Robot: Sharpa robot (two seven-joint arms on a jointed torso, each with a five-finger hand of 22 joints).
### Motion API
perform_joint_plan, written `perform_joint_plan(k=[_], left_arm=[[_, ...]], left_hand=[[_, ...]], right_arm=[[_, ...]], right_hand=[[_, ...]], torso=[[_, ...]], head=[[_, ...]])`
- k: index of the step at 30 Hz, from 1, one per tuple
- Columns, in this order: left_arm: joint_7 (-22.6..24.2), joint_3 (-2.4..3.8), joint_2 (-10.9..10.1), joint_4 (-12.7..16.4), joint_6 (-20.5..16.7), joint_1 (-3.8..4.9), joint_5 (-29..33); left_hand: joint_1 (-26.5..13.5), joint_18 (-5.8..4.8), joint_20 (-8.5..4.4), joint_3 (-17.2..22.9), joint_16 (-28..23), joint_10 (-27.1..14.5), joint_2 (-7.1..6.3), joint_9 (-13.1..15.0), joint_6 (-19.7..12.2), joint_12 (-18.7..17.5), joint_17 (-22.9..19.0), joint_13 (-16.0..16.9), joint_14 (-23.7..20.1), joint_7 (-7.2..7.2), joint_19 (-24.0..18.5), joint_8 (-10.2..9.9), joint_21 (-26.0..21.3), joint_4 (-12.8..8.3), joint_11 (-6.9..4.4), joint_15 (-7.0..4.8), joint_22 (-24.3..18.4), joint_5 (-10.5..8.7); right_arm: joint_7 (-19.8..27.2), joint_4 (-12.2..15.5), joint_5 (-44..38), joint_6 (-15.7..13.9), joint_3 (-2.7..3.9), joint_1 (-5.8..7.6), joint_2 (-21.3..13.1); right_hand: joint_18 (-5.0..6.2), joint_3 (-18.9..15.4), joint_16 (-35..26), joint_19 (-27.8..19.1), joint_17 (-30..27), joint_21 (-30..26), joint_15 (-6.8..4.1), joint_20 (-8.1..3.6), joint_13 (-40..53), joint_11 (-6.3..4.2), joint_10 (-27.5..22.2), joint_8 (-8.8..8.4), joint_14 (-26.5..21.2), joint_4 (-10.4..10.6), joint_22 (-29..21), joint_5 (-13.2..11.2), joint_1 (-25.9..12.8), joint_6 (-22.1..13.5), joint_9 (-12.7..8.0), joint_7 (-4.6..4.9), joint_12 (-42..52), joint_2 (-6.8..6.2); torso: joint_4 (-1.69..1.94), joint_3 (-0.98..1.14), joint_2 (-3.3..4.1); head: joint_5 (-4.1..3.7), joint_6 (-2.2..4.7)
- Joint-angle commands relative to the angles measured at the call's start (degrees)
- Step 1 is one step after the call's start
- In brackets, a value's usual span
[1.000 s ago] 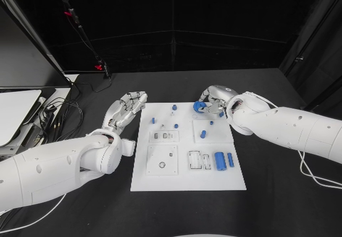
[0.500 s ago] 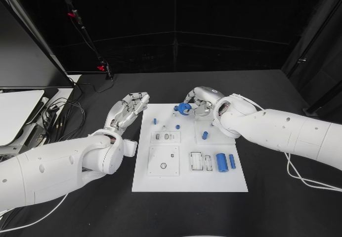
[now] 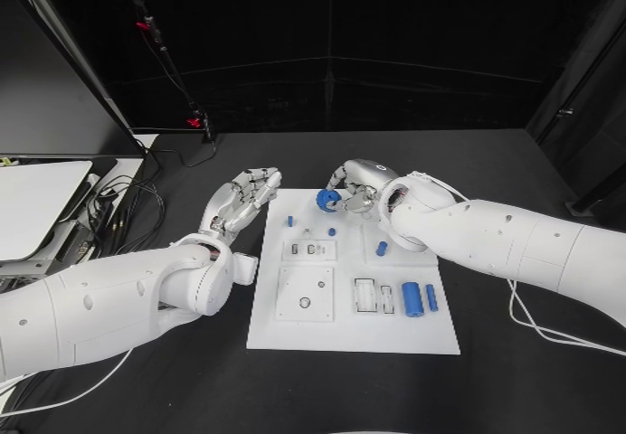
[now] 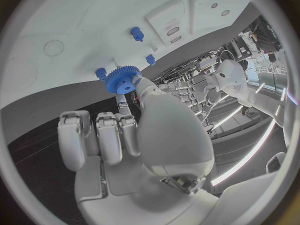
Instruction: Assemble the parts on the task board
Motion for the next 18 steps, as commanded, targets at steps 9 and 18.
perform_joint_plan(k=[9, 18], left_arm=[[13.16, 0.06, 0.23, -0.16, 0.46, 0.08, -0.33], [13.16, 0.06, 0.23, -0.19, 0.46, 0.07, -0.33]], left_hand=[[0.16, 0.37, -0.05, -0.29, 0.21, 0.45, 0.39, -0.03, 0.26, -0.09, 0.06, 0.03, 0.45, 9.21, 0.01, -0.38, 0.26, 0.04, -0.16, 0.15, 0.08, 0.32], [0.24, 0.35, -0.05, -0.3, 0.23, 0.47, 0.46, -0.03, 0.28, -0.08, 0.06, 0.03, 0.46, 9.21, 0.02, -0.39, 0.28, 0.03, -0.16, 0.15, 0.09, 0.36]], right_arm=[[0.24, -3.2, -2.2, 2.36, 0.05, 0.1, 2.79], [-0.43, -5.03, -2.8, 3.73, 0.04, 0.03, 3.81]], right_hand=[[-0.42, 0.43, 0.14, 5.97, 15.07, 0.18, -0.23, -0.44, 15.08, -0.33, 5.86, -0.17, 6.06, -0.19, 15.09, 0.23, 0.01, 3.21, 0.06, -2.68, 0.14, -0.24], [-0.42, 0.46, 0.14, 5.97, 15.07, 0.18, -0.22, -0.43, 15.08, -0.3, 5.86, -0.38, 6.06, -0.21, 15.09, 0.18, -0.01, 3.22, 0.05, -2.63, 0.14, -0.24]], torso=[[-0.15, 0.08, -0.03], [-0.19, 0.07, -0.04]], head=[[0.13, -0.25], [0.16, -0.47]])
